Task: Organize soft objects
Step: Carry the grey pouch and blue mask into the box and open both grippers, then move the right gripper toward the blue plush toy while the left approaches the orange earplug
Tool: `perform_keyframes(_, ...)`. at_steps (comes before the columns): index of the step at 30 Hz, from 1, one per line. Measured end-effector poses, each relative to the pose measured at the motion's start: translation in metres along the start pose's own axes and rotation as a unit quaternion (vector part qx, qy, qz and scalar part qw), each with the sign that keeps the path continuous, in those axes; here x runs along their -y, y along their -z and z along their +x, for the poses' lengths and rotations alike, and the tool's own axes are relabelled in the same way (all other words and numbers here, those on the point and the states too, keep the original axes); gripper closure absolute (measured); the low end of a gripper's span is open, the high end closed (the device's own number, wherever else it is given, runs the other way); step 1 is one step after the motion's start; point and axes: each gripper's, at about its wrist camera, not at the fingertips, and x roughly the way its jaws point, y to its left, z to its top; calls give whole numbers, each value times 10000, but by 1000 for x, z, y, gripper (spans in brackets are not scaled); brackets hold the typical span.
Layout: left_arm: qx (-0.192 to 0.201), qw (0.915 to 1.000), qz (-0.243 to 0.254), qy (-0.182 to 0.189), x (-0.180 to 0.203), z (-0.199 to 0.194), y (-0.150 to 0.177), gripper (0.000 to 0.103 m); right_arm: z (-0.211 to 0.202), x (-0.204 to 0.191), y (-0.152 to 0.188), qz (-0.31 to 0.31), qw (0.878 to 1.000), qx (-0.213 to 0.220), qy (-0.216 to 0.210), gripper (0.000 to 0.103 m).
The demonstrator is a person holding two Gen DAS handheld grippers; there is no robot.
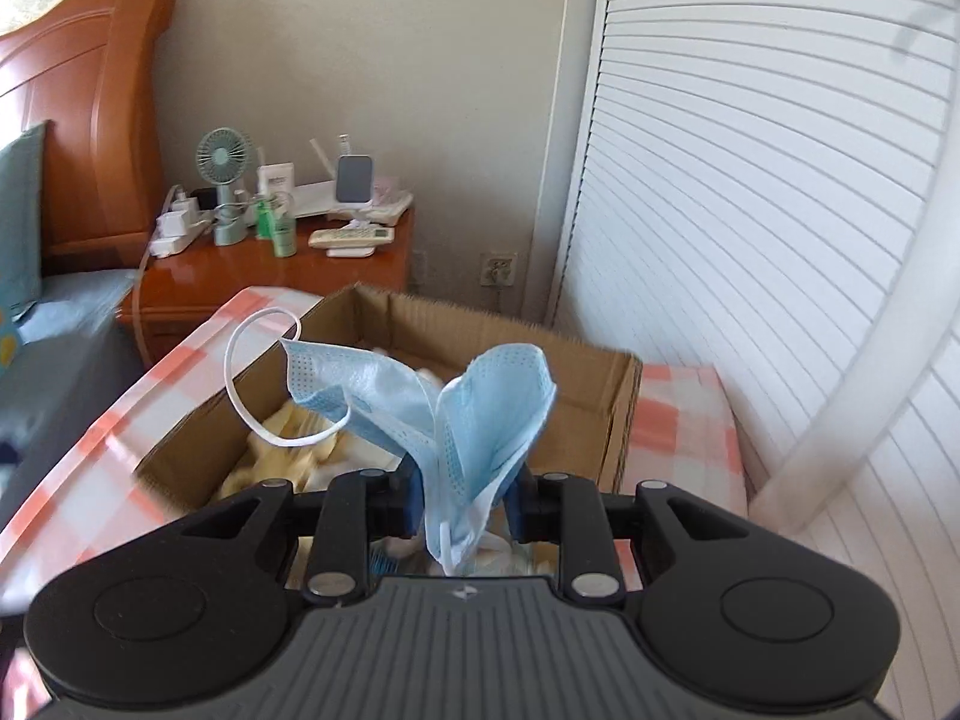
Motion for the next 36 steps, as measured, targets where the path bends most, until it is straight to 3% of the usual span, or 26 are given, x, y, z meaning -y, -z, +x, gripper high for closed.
perform_keyframes(1,-9,10000,-29,1,-1,-4,4,3,11,-1,-9,20,10000,-4,41,63)
perform_keyframes(2,-20,10000,-48,-18,-1,-6,7,3,23,-1,-18,39,9999,-43,106,42)
perform_keyframes(3,-33,10000,-49,-39,-1,-9,10,3,34,-2,-24,95,9995,-87,272,31)
perform_keyframes(4,-25,10000,-52,-50,-2,-11,11,3,41,-2,-28,139,9991,-137,374,12)
perform_keyframes(5,-19,9999,-75,-67,-2,-13,12,3,46,-2,-30,156,9990,-199,367,6)
perform_keyframes(12,-43,9996,-267,-69,-3,-21,20,3,11,-8,-5,225,9988,-357,229,1)
perform_keyframes(19,-188,9994,-239,185,21,-27,32,3,-56,-14,53,162,9967,-772,191,0)
perform_keyframes(23,-170,9996,-213,84,34,-37,35,3,-88,-14,93,244,9951,-918,293,0)
perform_keyframes(30,-171,9981,-576,-158,40,-58,42,3,-141,-12,142,542,9966,-614,119,0)
perform_keyframes(36,-105,9978,-536,-363,51,-77,48,3,-153,-6,161,608,9967,-526,105,0)
